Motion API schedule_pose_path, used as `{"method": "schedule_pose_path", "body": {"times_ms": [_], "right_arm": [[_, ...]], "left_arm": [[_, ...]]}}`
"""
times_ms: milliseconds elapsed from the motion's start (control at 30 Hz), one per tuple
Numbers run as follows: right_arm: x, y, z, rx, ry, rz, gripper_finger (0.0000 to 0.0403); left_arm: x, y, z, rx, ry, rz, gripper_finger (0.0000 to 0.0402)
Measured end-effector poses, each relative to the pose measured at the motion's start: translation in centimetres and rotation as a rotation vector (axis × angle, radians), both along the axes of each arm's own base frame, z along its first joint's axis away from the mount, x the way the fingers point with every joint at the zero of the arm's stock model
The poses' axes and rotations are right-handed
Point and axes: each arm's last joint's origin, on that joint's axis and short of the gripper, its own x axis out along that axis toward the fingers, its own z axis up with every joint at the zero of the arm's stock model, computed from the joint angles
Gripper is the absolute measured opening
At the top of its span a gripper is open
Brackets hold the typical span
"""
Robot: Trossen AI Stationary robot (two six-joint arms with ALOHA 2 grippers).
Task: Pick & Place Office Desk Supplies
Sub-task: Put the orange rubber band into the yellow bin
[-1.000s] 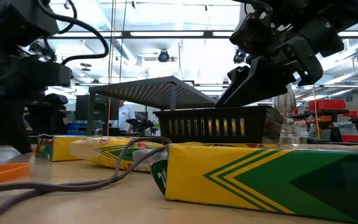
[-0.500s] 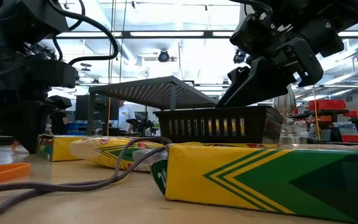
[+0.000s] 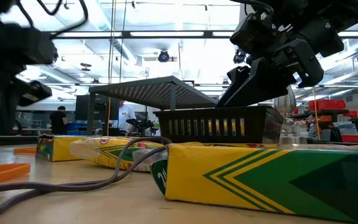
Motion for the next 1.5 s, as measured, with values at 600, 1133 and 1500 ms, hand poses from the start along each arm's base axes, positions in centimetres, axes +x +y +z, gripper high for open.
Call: {"method": "schedule_pose_path", "body": {"times_ms": [600, 1133, 1500], "right_arm": [[0.0, -0.2, 0.0, -0.031, -0.008, -0.038, 0.0188], [0.0, -0.2, 0.0, -0.033, -0.008, -0.039, 0.0188], [0.0, -0.2, 0.0, -0.033, -0.008, -0.039, 0.0188]], "left_arm": [[-0.5, 1.0, -0.1, 0.111, 0.022, 0.064, 0.0134], [0.6, 2.3, -1.8, 0.162, 0.142, 0.067, 0.0210], [1.0, 2.1, -2.8, 0.174, 0.187, 0.064, 0.0117]]}}
